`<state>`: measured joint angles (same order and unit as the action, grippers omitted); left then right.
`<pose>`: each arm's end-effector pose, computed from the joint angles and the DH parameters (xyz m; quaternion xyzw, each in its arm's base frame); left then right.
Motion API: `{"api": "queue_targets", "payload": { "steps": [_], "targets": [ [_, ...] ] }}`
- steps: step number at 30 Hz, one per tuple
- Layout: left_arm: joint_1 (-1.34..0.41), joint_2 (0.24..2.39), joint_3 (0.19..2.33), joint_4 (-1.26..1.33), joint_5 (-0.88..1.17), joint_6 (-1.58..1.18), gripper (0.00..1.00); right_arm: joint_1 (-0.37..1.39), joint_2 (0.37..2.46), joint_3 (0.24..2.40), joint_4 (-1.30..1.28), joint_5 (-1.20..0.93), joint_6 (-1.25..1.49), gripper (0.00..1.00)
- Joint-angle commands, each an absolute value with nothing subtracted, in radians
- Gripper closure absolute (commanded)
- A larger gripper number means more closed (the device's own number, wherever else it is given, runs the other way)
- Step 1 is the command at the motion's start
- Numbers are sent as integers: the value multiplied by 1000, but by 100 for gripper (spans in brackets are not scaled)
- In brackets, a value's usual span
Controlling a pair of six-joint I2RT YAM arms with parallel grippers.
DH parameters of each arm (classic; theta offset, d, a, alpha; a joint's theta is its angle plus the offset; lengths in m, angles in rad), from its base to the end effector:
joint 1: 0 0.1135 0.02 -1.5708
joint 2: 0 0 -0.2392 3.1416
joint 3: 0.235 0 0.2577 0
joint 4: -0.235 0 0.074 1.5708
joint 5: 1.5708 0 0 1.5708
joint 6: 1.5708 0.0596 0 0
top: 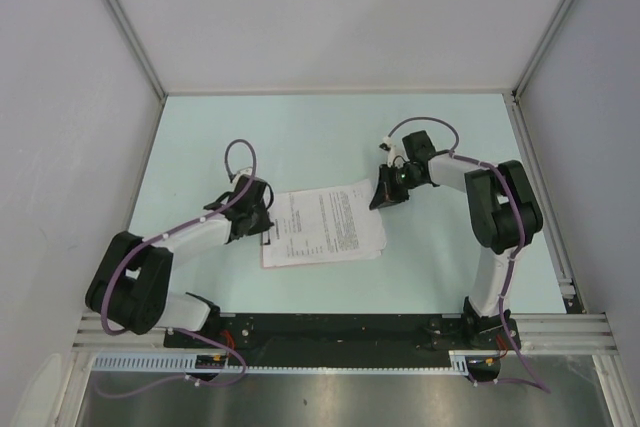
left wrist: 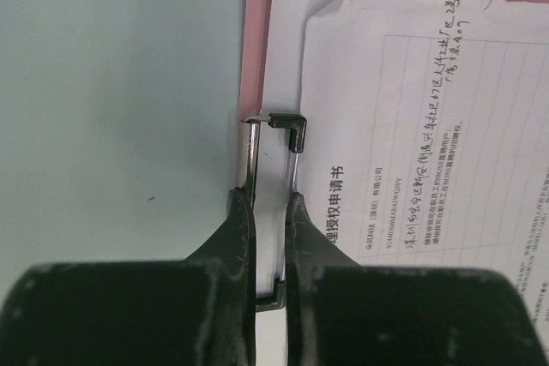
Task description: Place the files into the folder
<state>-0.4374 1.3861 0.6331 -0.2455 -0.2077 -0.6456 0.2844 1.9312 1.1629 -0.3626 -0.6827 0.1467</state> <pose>0.2513 -0.1039 0.1098 -0.1282 0.9460 -0.0595 0.2918 0.3518 0.1420 0.0975 -0.1361 0.9124 0.3631 0.1310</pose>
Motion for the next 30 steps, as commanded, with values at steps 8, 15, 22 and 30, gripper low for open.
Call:
{"api": "queue_targets", "payload": {
  "steps": [8,15,22,30],
  "targets": [
    [-393,1310,523,-138,-58,-687,100,319,1876,1150,-376,-604,227,100],
    [-388,1287,505,-121,-57,-698,100,319,1856,1144,-379,-577,245,100],
    [-393,1206,621,-334,-175,-652,66,316,1853,1144,-319,-640,245,100],
    [-284,1218,663,-473,-183,-652,34,321,1845,1144,-276,-676,233,100]
  ]
}}
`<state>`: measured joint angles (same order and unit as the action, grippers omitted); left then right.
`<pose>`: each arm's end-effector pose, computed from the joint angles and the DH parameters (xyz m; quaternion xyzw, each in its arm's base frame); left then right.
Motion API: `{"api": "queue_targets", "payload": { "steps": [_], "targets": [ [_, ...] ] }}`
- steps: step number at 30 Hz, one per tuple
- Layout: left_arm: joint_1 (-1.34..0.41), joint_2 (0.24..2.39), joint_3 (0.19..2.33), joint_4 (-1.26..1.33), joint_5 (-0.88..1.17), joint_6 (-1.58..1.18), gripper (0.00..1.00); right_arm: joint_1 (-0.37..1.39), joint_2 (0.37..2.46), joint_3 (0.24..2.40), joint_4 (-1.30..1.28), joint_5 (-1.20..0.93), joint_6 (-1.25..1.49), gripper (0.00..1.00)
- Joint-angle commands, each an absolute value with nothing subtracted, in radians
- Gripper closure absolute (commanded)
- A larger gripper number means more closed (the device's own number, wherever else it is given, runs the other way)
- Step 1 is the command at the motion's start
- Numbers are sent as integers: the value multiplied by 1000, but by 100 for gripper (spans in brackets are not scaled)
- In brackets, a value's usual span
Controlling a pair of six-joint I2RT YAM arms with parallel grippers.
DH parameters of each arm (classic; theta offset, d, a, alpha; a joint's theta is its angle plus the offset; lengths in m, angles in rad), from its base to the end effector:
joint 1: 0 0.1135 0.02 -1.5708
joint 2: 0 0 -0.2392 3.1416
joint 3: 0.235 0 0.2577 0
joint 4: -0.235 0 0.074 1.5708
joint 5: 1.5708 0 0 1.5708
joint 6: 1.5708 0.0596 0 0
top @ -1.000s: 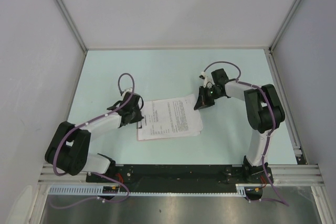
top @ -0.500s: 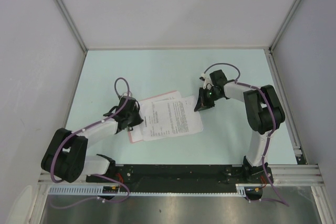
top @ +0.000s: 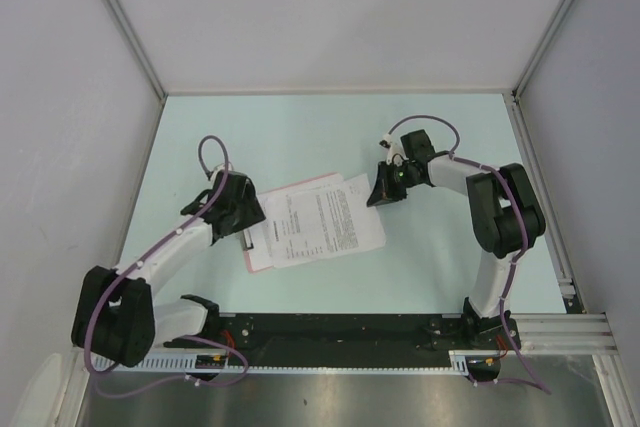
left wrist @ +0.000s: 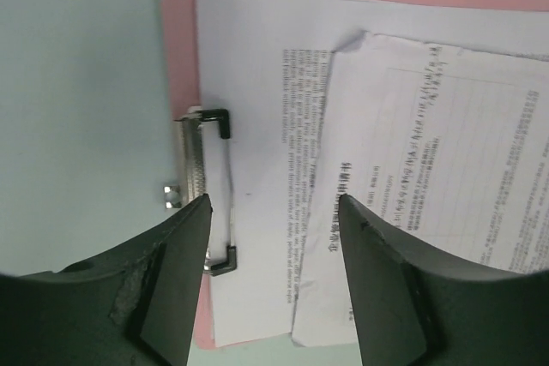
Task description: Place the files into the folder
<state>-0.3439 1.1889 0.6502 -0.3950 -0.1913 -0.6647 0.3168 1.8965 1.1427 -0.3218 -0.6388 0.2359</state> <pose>0.2444 -0.0755 0.1519 -0.1805 0.9284 -0.0712 0.3168 0.3483 0.1516 0.1051 -0.1141 0.9166 0.3564 0.1408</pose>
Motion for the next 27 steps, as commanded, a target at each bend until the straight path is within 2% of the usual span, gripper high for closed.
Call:
{"api": "queue_targets", "payload": {
  "steps": [1,8,15,21,25,27],
  "targets": [
    [-270,1230,664,-462,-176,-628,34,321,1842,1144,-275,-678,232,100],
    [-270,1356,669,-425,-163,-610,33,318,1832,1144,-278,-687,219,100],
    [-271,1407,655,-413,-184,-630,42,310,1832,1144,-275,-696,212,100],
    [-327,1439,670,-403,-210,-614,54,310,1832,1144,-278,-698,210,100],
    [-351,1450,673,-390,-218,-597,70,308,1825,1144,-284,-692,209,100],
    [-365,1454,675,-396,-229,-592,71,308,1825,1144,-290,-689,207,100]
  ]
}}
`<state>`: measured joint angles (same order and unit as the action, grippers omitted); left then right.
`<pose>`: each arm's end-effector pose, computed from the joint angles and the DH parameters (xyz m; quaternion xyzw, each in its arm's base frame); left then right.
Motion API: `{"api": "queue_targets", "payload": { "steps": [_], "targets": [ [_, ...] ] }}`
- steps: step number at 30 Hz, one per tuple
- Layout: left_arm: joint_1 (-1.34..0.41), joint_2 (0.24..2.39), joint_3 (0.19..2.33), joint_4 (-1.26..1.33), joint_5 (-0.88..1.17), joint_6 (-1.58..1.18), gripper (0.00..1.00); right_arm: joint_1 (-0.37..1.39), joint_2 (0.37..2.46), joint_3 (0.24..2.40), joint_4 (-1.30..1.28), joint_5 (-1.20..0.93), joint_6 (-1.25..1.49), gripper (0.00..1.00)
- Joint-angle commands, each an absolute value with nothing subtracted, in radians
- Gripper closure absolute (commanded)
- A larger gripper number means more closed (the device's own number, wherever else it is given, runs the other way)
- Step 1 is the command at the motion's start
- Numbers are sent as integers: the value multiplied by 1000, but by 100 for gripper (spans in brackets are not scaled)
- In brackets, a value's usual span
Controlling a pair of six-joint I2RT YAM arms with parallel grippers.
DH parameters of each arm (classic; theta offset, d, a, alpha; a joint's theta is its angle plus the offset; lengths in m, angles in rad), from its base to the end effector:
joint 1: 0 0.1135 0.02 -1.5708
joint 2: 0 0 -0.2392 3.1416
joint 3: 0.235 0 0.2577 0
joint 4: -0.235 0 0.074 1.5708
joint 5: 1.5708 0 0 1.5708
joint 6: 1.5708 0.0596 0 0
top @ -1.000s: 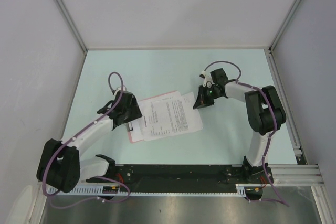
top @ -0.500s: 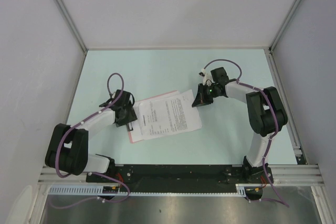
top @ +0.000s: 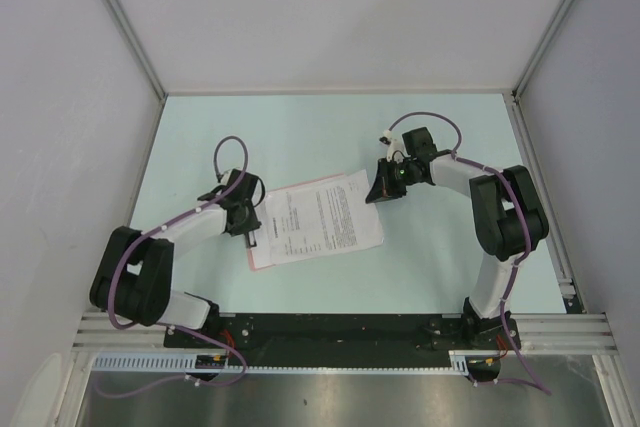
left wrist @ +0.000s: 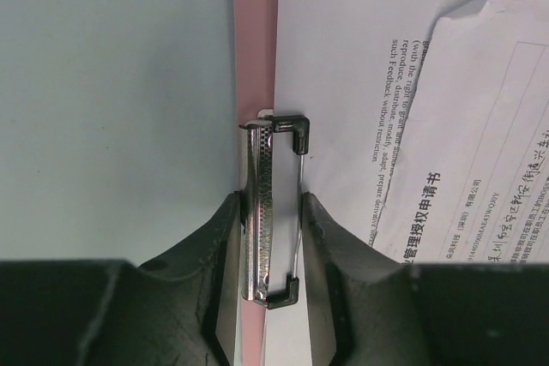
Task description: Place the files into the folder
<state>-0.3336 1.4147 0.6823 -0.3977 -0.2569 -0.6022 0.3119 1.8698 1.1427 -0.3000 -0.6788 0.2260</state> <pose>0.2558 -0.0726 0.1078 -0.1573 0.9553 0.0138 0.2498 0.3501 0.1522 0.1173 -0.1283 0.9037 0.3764 0.1589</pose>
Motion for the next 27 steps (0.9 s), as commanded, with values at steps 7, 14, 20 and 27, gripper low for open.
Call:
{"api": "queue_targets", "payload": {
  "steps": [7,14,20,27],
  "targets": [
    [-376,1382,690,-443,-278,-568,46,307,1821,1144,-308,-680,195,100],
    [-376,1403,695,-437,-261,-575,41,310,1828,1144,-268,-706,222,100],
    [-376,1491,701,-396,-235,-581,46,311,1821,1144,-265,-704,224,100],
    [-377,1514,696,-379,-221,-575,69,311,1825,1146,-236,-707,235,100]
  ]
}}
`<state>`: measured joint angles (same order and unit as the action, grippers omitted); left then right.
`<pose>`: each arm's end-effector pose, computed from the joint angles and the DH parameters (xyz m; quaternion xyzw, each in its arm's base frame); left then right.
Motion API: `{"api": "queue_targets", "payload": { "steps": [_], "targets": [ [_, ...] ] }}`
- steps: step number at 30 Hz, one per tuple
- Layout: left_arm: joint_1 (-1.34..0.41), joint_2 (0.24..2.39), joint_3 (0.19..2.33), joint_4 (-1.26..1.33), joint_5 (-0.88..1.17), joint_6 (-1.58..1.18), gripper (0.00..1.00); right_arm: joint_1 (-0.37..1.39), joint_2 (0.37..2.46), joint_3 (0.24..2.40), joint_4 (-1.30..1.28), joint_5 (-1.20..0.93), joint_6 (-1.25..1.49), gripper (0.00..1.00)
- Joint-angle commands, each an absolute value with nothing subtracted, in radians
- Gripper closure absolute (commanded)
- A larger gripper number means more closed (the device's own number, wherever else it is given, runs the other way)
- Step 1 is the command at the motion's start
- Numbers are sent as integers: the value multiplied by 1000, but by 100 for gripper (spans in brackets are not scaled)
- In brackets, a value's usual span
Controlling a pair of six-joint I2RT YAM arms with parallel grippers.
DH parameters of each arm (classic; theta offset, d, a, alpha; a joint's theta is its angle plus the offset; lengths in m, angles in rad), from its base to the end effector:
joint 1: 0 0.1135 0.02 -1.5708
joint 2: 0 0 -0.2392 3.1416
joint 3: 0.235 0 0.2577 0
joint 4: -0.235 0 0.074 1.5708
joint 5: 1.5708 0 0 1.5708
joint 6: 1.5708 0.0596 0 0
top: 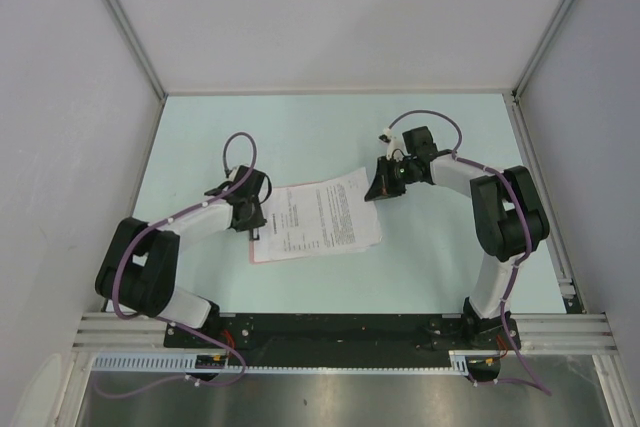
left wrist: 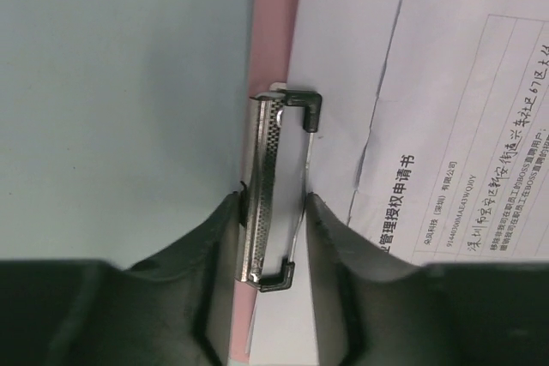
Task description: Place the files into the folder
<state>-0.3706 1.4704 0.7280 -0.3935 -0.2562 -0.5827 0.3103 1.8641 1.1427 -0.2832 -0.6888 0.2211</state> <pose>0.2634 -0.0861 0.1069 -0.1299 0.9601 0.0127 0.2474 0.3516 0.1525 0.1207 -0.1345 0.8987 0.3819 0.1686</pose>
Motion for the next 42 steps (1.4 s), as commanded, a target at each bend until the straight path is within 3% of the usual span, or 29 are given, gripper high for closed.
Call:
{"api": "queue_targets", "payload": {
  "steps": [1,2,3,6,21,42],
  "targets": [
    [-376,1514,698,-374,-218,-571,73,311,1827,1146,-235,-709,235,100],
    [-377,1514,698,-377,-216,-562,76,311,1830,1146,-232,-710,235,100],
    [-377,1514,704,-377,-216,-558,87,313,1835,1146,-232,-712,238,100],
    [-376,1511,710,-368,-193,-543,100,313,1842,1146,-232,-712,241,100],
    [-370,1417,621,-255,-45,-595,100,339,1868,1143,-238,-713,291,100],
    [-347,1362,558,-196,-31,-615,100,336,1896,1097,-181,-683,324,100]
  ]
}}
